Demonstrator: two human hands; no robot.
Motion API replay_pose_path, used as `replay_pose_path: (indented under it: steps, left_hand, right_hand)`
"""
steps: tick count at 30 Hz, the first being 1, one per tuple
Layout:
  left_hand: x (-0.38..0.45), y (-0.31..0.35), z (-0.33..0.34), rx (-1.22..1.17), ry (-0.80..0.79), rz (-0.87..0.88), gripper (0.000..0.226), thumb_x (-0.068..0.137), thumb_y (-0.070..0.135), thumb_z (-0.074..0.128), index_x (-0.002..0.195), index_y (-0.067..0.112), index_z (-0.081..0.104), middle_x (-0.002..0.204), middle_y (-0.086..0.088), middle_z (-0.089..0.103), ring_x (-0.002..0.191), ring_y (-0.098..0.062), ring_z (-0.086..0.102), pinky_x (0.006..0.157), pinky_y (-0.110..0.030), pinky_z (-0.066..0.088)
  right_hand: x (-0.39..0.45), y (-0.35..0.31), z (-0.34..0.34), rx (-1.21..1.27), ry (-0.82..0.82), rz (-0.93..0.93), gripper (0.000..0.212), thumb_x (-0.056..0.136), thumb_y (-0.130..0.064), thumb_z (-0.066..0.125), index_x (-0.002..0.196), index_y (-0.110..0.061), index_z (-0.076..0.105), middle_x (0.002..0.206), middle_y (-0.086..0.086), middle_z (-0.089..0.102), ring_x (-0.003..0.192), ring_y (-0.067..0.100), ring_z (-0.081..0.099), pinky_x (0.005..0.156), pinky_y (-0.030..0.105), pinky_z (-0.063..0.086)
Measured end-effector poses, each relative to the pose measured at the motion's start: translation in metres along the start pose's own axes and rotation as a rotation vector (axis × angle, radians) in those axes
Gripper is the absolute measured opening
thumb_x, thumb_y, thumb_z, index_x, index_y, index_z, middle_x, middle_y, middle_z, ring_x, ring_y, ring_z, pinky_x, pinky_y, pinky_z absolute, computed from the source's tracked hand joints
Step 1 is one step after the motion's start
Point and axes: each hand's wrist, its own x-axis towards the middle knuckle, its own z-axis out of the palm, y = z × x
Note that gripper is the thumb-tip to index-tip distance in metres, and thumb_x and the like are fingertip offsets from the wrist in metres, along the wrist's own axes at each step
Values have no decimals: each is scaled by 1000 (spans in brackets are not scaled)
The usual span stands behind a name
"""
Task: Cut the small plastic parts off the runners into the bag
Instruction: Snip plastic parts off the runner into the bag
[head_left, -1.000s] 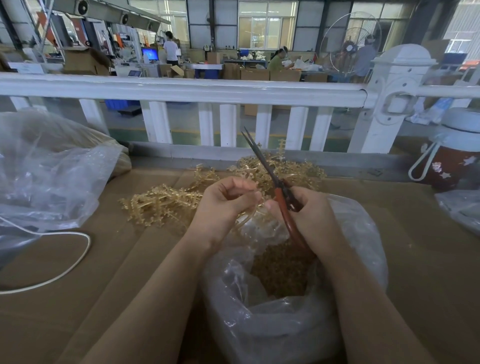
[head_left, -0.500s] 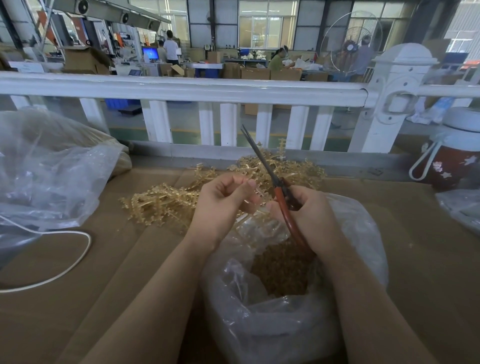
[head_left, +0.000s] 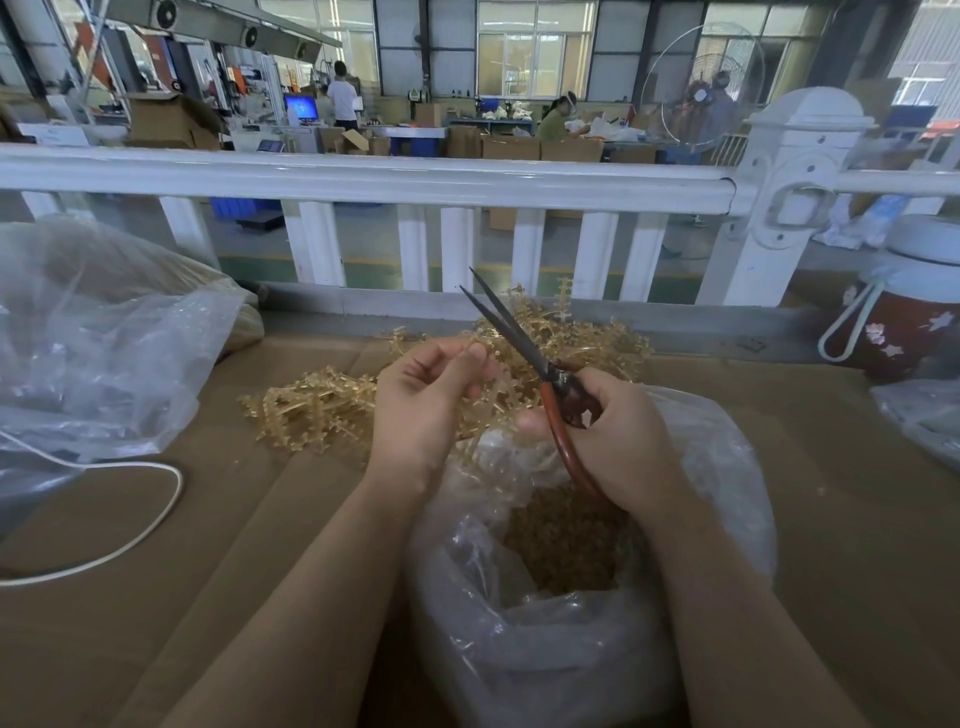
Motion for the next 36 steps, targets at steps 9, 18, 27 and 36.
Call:
replay_pose_path:
  steps: [9, 18, 27, 36]
  left_hand:
    - [-1, 1, -3, 45, 7, 79, 16, 93, 7, 64, 78, 5, 71, 71, -16, 61, 63, -18, 54, 66, -25, 46]
    - [-1, 0, -2, 15, -20, 73, 13, 93, 8, 63, 85, 10, 72, 71, -7, 64, 70, -23, 54, 69, -27, 48]
    - [-1, -1, -2, -52, -23, 51, 15, 94, 0, 58, 87, 5, 70, 69, -1, 68, 65, -14, 58, 63, -19, 50]
    - [-1, 0, -3, -74, -17, 42, 15, 94, -1, 58, 89, 3, 71, 70, -2, 69, 62, -9, 58, 57, -16, 46]
  right_hand:
    - [-1, 7, 2, -221, -43, -54, 59, 55, -99, 53, 95, -55, 53, 89, -30, 62, 84, -11, 56, 64, 16, 39]
    - [-1, 6, 1, -246, 0, -38, 65, 53, -98, 55, 97, -50, 59, 81, -39, 60, 75, -11, 55, 60, 15, 37]
    - [-2, 5, 0, -305, 34, -68, 69, 54, -99, 52, 89, -41, 63, 72, -26, 62, 72, -9, 57, 54, 15, 36]
    - [-3, 4, 0, -309, 16, -74, 69, 56, -97, 53, 90, -38, 67, 73, -24, 64, 70, -6, 58, 56, 15, 42]
